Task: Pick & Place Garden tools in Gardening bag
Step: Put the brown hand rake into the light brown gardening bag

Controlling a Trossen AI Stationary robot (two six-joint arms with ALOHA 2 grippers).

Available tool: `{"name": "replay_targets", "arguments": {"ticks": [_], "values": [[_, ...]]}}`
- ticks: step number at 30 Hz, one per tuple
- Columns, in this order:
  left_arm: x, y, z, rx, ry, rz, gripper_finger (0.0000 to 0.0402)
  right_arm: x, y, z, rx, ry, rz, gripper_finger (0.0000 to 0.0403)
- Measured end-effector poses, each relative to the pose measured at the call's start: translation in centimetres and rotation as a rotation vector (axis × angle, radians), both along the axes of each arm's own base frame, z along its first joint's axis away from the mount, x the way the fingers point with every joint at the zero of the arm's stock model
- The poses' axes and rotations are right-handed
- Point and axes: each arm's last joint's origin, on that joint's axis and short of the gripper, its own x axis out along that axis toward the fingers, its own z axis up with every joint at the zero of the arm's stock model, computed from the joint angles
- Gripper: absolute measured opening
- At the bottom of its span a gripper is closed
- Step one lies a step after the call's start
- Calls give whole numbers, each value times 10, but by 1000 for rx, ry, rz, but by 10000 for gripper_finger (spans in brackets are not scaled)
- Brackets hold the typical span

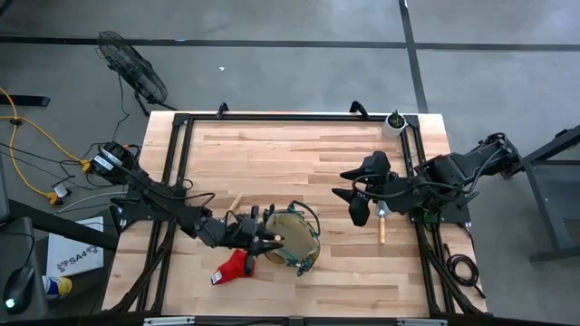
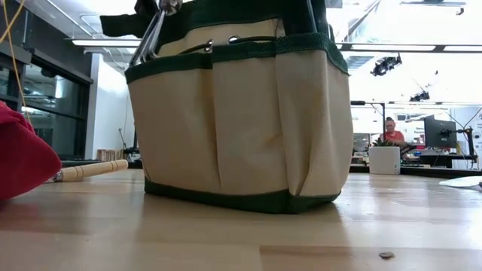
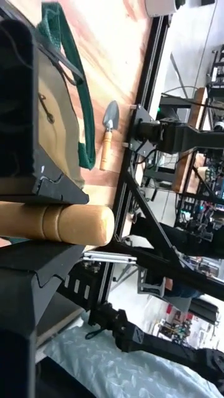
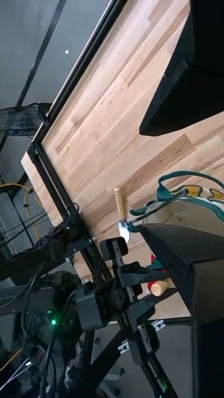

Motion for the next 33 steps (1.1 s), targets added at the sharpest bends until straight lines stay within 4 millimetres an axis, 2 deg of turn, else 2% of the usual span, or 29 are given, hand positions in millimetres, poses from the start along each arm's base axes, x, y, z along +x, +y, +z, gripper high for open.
{"name": "replay_targets", "arguments": {"ticks": [16, 25, 33], "values": [[0, 0, -5, 123, 33, 1, 61, 0, 0, -1, -14, 8, -4, 235], [7, -5, -10, 157, -29, -38, 61, -1, -1, -1, -13, 10, -8, 235], [8, -5, -14, 203, -13, 21, 61, -1, -1, -1, -10, 10, -10, 235]]}}
